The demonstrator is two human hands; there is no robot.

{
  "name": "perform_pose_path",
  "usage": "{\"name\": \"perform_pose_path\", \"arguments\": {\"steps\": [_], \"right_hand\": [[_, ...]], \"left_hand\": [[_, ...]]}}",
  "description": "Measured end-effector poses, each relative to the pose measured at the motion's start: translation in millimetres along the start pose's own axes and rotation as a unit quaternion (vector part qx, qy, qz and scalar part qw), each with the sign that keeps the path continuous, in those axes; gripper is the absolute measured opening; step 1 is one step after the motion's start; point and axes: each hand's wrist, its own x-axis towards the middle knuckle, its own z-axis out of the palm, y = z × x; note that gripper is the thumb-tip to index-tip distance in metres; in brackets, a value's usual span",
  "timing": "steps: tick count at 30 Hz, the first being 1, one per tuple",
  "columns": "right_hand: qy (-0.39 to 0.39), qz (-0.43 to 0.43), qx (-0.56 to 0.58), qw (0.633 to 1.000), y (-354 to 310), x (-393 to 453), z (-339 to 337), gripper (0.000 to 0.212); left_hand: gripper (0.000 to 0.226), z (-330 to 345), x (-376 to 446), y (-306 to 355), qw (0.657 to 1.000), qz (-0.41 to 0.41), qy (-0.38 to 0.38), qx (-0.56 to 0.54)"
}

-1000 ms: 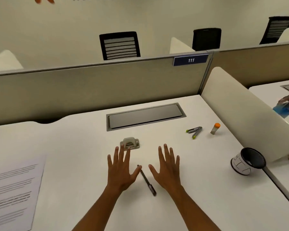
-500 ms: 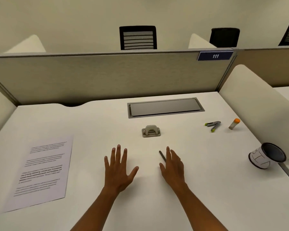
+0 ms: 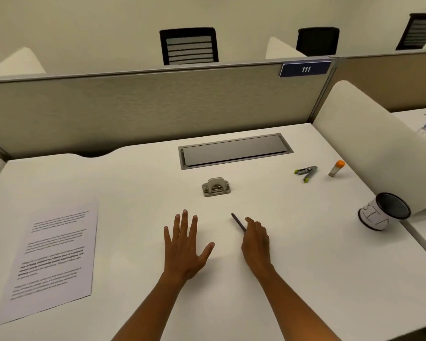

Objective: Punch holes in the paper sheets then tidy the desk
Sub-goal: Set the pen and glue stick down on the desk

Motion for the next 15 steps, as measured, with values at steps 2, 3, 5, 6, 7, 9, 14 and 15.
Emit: {"name": "perform_pose_path", "arguments": {"steps": [2,3,5,6,7,9,14,15], "right_hand": [[0.017,0.000,0.004,1.000,9,6,-11,0.047],[0.026,-0.001,0.006,1.000,13,9,-17,0.047],[0.047,0.001,0.008,0.999,26,18,-30,0.047],[0.055,0.004,0.007,0.998,33,23,-38,0.047],[0.063,0.008,0.006,0.998,40,29,-45,0.047],[0.074,0.014,0.007,0.997,55,39,-58,0.045],[0.095,0.040,0.018,0.994,96,66,-87,0.042],[0.098,0.046,0.022,0.994,106,72,-92,0.041]], "left_hand": [[0.090,-3,9,15,1.000,0.010,0.002,-0.002],[0.090,-4,14,21,1.000,0.015,0.004,-0.004],[0.090,-8,24,40,1.000,0.028,0.006,-0.009],[0.090,-10,30,50,0.999,0.036,0.007,-0.012],[0.090,-11,35,61,0.999,0.043,0.007,-0.015],[0.090,-12,45,81,0.998,0.056,0.007,-0.016],[0.091,-12,73,135,0.995,0.090,0.023,-0.031],[0.091,-11,80,146,0.994,0.096,0.026,-0.033]]}}
